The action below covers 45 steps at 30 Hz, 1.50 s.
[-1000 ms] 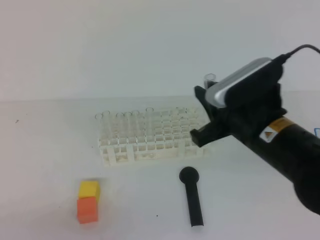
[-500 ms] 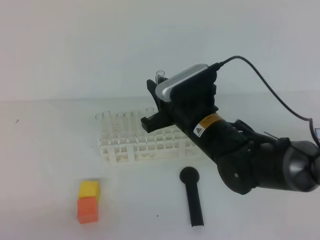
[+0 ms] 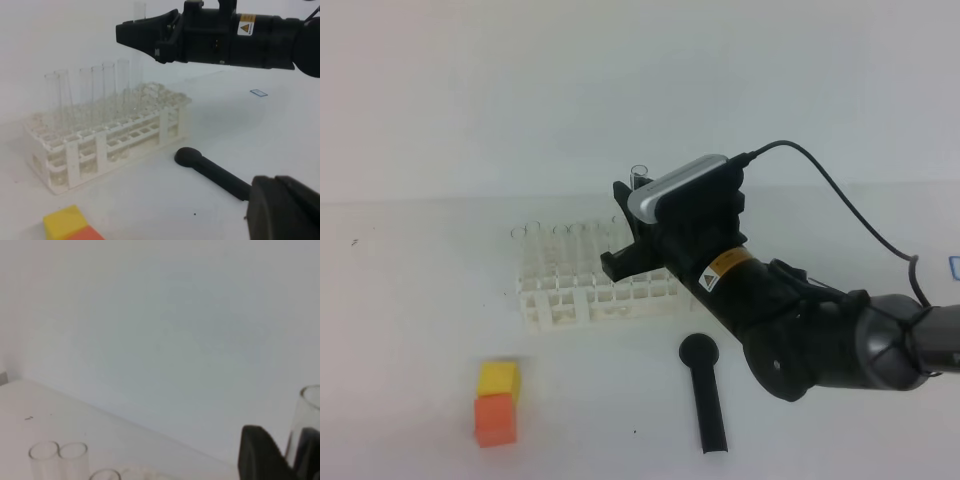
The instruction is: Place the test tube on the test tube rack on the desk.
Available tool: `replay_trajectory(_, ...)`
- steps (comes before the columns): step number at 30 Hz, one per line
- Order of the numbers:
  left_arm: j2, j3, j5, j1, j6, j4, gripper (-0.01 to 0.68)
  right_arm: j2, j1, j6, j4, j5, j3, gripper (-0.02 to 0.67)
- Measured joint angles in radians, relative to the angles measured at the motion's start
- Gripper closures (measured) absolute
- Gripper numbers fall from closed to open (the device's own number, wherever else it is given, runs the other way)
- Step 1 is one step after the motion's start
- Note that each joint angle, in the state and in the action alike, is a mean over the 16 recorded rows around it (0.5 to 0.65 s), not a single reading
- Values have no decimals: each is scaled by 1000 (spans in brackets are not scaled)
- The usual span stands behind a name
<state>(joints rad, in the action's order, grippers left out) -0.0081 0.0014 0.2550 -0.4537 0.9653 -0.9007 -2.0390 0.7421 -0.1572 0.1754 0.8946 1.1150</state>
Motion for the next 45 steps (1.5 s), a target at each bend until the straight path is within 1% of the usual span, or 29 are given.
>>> replay_trajectory(8, 1, 0, 0, 0, -4, 0, 674, -39, 0, 6, 13, 45, 1, 528)
replay_trajectory(11, 1, 0, 0, 0, -5, 0, 674, -51, 0, 7, 17, 63, 2, 516)
replay_trajectory(23, 1, 0, 0, 0, -5, 0, 674, -66, 0, -7, 19, 95, 6, 381)
replay_trajectory(26, 1, 0, 0, 0, -5, 0, 674, -51, 0, -30, 19, 74, 7, 363)
replay_trajectory(29, 1, 0, 0, 0, -5, 0, 674, -19, 0, -67, 19, 30, 7, 389)
replay_trajectory(34, 1, 0, 0, 0, -5, 0, 674, 84, 0, -172, 19, -92, 7, 477)
replay_trajectory(41, 1, 0, 0, 0, -5, 0, 674, 321, 0, -391, 26, -340, 6, 608)
replay_trajectory(45, 1, 0, 0, 0, -5, 0, 674, 472, 0, -529, 47, -490, 5, 642)
